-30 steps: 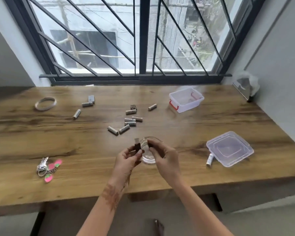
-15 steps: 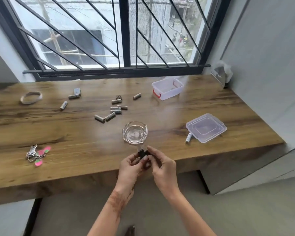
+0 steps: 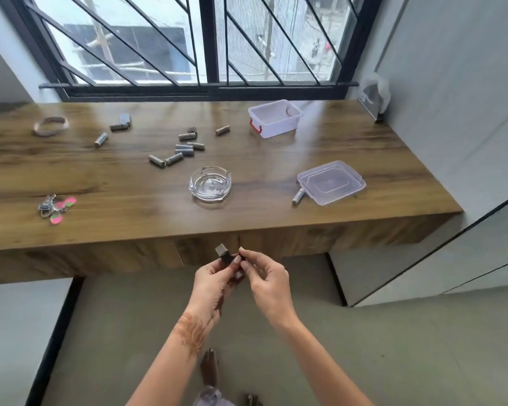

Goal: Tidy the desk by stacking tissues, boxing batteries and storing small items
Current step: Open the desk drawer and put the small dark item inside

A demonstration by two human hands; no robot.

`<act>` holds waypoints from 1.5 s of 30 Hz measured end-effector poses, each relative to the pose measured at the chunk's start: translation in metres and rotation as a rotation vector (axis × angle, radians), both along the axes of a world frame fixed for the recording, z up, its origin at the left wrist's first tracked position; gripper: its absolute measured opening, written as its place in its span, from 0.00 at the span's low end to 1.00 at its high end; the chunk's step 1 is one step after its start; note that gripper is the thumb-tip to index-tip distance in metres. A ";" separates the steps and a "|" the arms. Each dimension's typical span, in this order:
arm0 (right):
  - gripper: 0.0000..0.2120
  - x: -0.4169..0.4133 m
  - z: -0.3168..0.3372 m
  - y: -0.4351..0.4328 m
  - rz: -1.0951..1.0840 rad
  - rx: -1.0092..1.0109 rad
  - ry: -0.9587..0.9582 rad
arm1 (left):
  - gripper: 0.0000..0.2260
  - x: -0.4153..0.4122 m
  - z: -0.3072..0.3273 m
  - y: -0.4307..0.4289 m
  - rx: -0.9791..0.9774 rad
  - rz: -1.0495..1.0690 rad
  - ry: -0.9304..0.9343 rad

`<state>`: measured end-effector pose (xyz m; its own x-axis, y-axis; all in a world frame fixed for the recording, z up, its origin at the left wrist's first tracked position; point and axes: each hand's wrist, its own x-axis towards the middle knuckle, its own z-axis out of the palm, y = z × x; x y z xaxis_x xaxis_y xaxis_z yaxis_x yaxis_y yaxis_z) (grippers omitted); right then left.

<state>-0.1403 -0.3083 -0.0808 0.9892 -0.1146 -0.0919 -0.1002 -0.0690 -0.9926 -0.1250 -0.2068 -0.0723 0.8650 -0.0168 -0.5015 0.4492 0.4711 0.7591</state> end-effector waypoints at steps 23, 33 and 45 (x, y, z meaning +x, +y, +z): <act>0.46 0.095 -0.121 -0.035 -0.714 1.359 0.585 | 0.06 0.022 -0.017 0.019 0.237 0.069 0.058; 0.49 0.097 -0.120 -0.038 -0.714 1.432 0.559 | 0.05 0.012 -0.014 0.022 0.260 0.044 0.050; 0.48 0.055 -0.130 -0.045 -0.697 1.318 0.602 | 0.06 0.010 -0.002 0.019 0.303 -0.008 -0.023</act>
